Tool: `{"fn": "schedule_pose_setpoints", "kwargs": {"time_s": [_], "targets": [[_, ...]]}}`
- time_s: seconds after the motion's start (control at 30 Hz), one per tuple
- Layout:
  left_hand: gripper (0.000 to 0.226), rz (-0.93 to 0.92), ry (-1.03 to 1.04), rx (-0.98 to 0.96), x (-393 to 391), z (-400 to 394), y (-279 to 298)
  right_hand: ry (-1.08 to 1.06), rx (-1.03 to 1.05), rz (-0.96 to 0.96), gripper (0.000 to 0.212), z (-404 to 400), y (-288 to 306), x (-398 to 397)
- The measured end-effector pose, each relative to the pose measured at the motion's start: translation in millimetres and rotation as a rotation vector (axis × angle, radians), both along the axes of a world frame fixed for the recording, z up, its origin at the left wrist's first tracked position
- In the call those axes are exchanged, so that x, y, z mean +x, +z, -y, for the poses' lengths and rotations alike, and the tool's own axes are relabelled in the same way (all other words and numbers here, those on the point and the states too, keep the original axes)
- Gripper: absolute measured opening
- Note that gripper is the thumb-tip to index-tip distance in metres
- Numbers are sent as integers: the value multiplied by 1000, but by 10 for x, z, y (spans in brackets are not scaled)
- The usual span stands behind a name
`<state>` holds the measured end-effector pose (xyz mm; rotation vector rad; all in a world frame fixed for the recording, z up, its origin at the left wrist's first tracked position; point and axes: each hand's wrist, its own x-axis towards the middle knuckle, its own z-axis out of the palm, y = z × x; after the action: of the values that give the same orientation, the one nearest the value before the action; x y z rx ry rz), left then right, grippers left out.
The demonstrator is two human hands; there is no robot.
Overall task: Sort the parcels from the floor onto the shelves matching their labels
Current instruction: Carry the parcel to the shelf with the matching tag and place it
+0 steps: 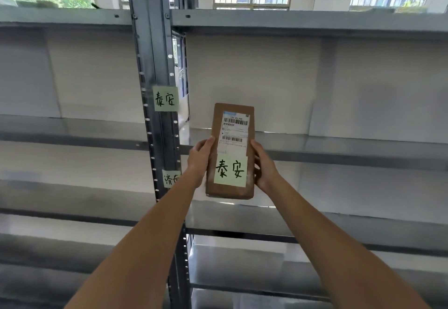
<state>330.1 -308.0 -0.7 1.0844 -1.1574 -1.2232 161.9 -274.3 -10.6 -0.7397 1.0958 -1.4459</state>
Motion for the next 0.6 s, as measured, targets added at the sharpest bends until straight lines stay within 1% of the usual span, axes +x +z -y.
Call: {"fn": "schedule_pose_setpoints", "kwargs": {"time_s": [0.1, 0.17, 0.2, 0.27, 0.33, 0.4, 0.47, 0.53, 0.6], "targets": [[38, -1, -6, 14, -61, 23, 29, 19, -7, -8, 48, -23, 27, -61], [39, 9, -1, 22, -80, 17, 26, 69, -1, -53, 38, -29, 49, -106], [41, 16, 5, 25, -82, 9, 31, 100, 6, -87, 38, -22, 58, -133], [48, 25, -9, 47, -69, 14, 47, 148, 27, -150, 45, -13, 71, -189], [54, 11, -43, 72, -59, -1, 89, 150, 37, -165, 52, 4, 91, -231], [55, -9, -45, 82, -55, -16, 134, 102, 35, -125, 57, 52, 95, -244], [56, 24, -10, 66, -61, -23, 149, 47, 24, -43, 58, 106, 91, -224], [55, 68, 78, -2, -90, -21, 132, 1, 12, 52, 65, 168, 66, -179], [55, 62, 153, -92, -113, -10, 120, -23, -9, 150, 69, 242, 53, -115]]}}
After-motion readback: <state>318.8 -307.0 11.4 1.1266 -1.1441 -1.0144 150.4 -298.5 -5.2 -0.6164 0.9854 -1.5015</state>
